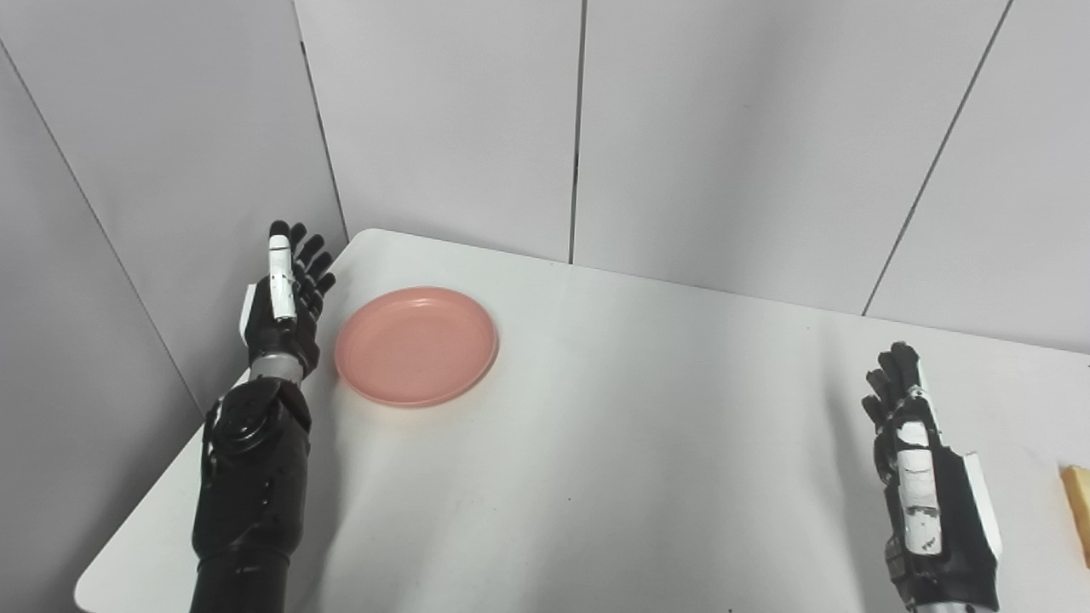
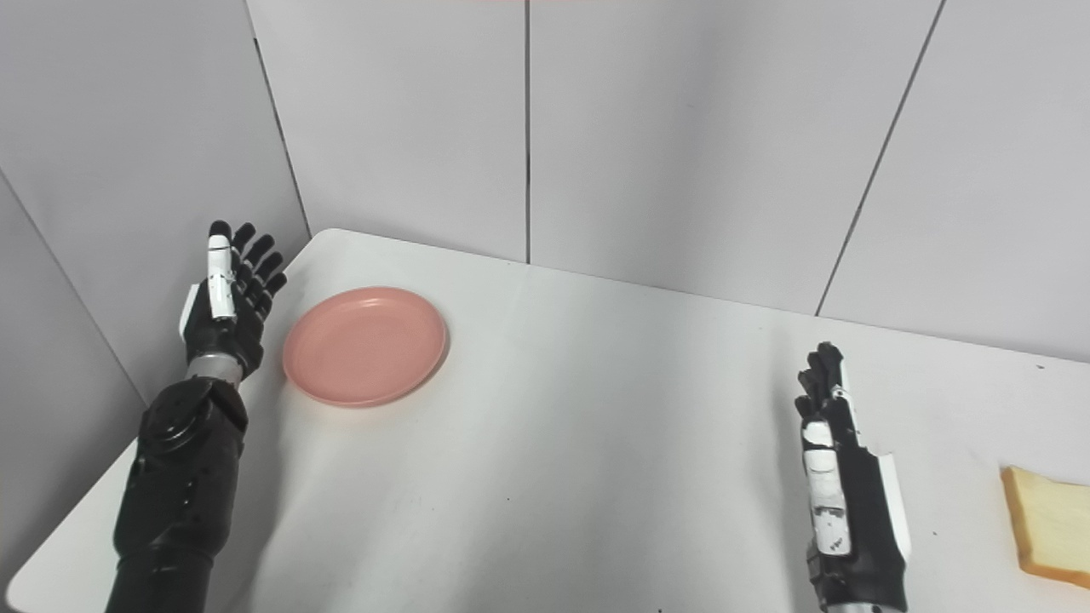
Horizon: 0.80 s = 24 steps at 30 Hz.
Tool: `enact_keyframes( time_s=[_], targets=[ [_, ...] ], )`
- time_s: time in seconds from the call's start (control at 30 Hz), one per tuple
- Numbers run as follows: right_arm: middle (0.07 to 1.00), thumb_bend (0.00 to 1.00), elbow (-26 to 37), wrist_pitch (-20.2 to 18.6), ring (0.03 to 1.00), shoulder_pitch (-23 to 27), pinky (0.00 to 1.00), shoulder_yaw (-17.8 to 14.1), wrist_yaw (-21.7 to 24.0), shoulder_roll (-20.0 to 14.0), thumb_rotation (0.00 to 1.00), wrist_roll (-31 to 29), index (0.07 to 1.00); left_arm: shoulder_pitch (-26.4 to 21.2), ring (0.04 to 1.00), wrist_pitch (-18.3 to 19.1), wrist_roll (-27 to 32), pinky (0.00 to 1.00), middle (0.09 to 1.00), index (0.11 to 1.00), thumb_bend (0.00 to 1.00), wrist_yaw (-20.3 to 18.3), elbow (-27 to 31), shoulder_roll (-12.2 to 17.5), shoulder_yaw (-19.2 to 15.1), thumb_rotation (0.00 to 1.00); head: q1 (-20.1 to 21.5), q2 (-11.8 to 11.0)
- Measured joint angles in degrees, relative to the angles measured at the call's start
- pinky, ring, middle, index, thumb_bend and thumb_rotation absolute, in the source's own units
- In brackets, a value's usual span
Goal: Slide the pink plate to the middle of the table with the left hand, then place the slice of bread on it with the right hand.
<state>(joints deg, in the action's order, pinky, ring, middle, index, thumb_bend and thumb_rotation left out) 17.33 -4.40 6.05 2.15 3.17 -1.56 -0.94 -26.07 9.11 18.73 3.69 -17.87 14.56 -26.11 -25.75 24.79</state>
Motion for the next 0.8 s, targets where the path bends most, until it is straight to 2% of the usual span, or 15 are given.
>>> enact_keyframes(
  time_s=[0.37,0.5,0.63,0.8],
  targets=[
    [1.0,0.7,1.24,-1.9,1.0,-0.01,1.0,0.12,0.0,0.04,1.0,0.36,1.0,-0.03,0.95,-0.12,0.57,0.96,0.952,0.94,0.57,-0.32,-4.05,0.91,0.16,1.0,0.09,0.35],
    [1.0,0.71,1.24,-1.93,1.0,-0.01,1.0,0.12,0.0,0.03,1.0,0.57,1.0,-0.08,0.929,-1.24,-0.19,0.93,0.935,0.921,0.58,-0.3,-6.83,1.09,0.75,1.0,0.35,0.35],
    [1.0,0.71,1.24,-1.94,1.0,0.0,1.0,0.1,0.0,0.05,1.0,0.71,1.0,-0.43,0.954,-2.43,0.52,0.97,0.955,0.948,0.57,-1.44,-9.15,1.58,0.82,1.0,0.44,0.44],
    [1.0,0.71,1.24,-1.98,1.0,0.0,1.0,0.07,0.01,0.05,1.0,0.69,1.0,-0.82,0.935,-4.48,0.4,0.93,0.934,0.93,0.56,-2.23,-11.7,2.58,1.13,1.0,0.53,0.7]
  ],
)
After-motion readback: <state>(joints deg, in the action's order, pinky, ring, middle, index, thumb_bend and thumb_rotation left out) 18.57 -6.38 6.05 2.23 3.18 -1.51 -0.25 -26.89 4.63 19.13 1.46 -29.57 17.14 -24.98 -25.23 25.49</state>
